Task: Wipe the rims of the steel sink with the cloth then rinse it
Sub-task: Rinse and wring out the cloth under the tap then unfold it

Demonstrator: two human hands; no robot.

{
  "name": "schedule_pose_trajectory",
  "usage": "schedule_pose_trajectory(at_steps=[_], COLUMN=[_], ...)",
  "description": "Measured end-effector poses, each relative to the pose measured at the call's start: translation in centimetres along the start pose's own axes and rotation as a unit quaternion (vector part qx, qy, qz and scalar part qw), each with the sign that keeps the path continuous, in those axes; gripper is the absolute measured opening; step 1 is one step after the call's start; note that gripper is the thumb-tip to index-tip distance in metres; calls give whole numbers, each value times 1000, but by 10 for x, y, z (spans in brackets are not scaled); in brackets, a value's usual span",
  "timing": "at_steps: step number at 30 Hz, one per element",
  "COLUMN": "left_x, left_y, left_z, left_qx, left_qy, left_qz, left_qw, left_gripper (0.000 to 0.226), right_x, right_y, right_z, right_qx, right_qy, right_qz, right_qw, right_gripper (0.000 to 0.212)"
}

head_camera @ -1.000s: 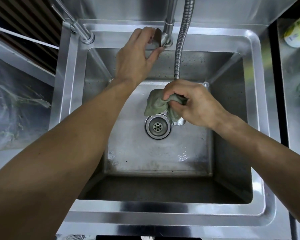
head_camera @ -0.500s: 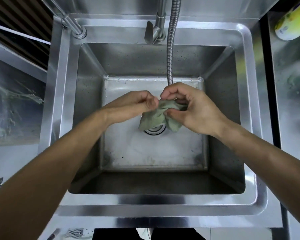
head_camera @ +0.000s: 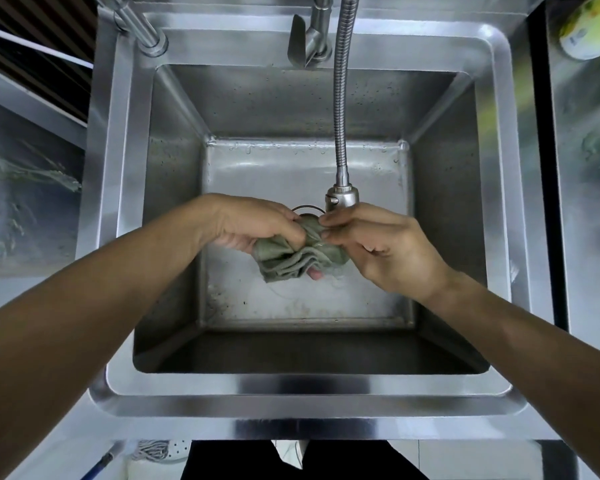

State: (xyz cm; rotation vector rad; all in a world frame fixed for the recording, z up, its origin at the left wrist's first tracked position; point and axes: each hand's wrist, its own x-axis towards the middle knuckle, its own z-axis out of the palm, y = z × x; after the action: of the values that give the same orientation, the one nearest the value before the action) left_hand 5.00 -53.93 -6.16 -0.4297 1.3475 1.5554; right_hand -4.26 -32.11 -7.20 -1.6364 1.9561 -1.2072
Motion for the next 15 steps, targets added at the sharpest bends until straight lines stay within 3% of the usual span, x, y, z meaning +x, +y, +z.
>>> schedule_pose_trajectory(at_steps=[3,5,7,8,11,13,15], left_x=[-3,-5,-5,-6,-10,-12,-12], left_y=[0,3,9,12,15,13,10], left_z=[-1,4,15,20,31,29,22], left_qx=[-37,15,187,292,544,599,605], left_qy=[-78,-54,40,99,214,253,277], left_qz=[-7,5,57,88,160,263,366], left_qw=[996,998,980,947,796,713,651], left_gripper=[42,33,22,18,24,28,28], right_x=[-3,1,7,10,20,30,38], right_y=[-1,-8,-12,-11,0,1,-1], right_z=[-1,-7,-22,-29,-44,-44,-37], right_qx=[-11,80,234,278,237,194,156], right_qy=[-11,-38,-73,-82,-155,-251,-347], right_qz=[-28,76,233,282,324,338,344], right_qw=[999,993,941,914,903,886,858], right_gripper=[17,24,40,43,55,64,55])
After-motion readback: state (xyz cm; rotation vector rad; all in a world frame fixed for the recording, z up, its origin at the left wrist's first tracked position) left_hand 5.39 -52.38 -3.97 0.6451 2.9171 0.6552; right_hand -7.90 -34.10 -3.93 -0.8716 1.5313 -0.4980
